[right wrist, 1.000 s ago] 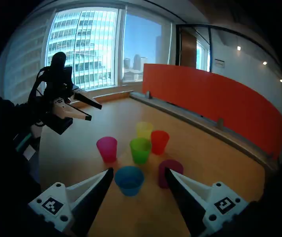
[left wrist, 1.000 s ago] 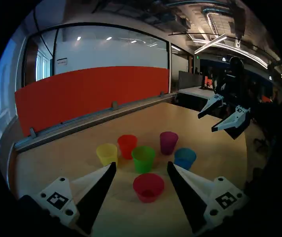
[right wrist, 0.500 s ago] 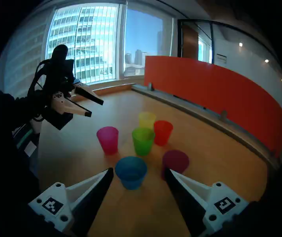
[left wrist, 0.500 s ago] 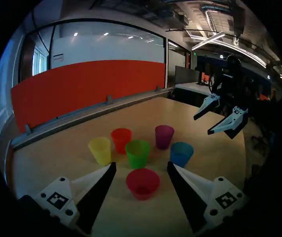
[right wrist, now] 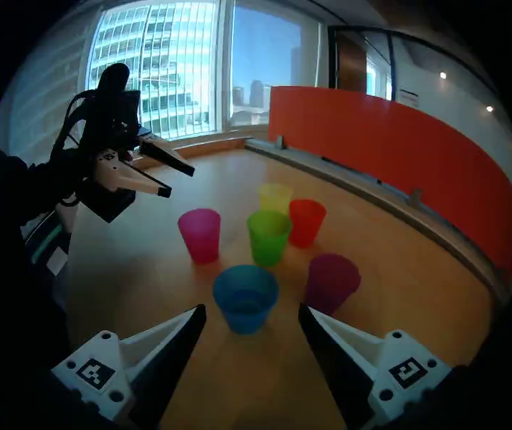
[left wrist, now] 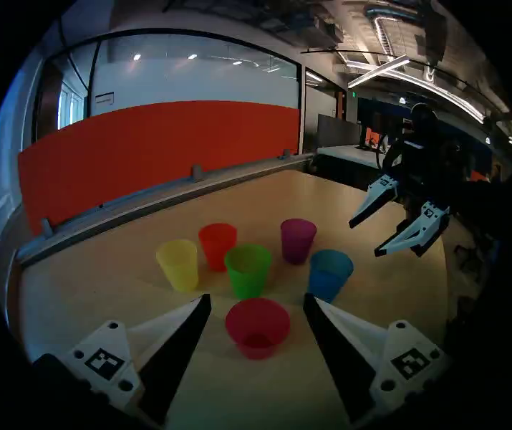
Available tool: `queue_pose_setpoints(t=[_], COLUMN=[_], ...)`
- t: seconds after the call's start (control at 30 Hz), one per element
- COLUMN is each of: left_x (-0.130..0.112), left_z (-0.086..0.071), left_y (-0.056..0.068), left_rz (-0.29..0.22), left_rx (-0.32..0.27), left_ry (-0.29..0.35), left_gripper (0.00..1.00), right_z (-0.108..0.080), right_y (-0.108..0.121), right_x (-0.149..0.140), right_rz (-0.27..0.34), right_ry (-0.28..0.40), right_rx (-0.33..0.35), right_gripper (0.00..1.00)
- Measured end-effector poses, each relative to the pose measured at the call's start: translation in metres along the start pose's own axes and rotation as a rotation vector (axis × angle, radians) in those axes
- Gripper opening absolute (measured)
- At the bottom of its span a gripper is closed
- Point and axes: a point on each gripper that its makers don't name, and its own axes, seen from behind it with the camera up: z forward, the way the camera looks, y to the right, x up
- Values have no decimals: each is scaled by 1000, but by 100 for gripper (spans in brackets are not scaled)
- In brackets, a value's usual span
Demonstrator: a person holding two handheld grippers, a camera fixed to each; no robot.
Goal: Pour water
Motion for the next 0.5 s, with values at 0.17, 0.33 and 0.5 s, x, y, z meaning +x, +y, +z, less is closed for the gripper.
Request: queue_pose_setpoints(t=[0.17, 0.33, 0.5], left_x=[1, 1, 0], left_z=[2, 5, 8], left_y=[-3, -5, -6], left_rz=[-2, -5, -3], left_rx=[1, 0, -1], left_ry=[2, 2, 0], left_gripper=[96, 96, 96], right_z=[11, 23, 34], right_y=[-2, -4, -4], right_x=[-6, -13, -18], right_rz=[4, 8, 7], right_ry=[-11, -23, -32], right_rx=[9, 18, 24], right_gripper=[100, 100, 100])
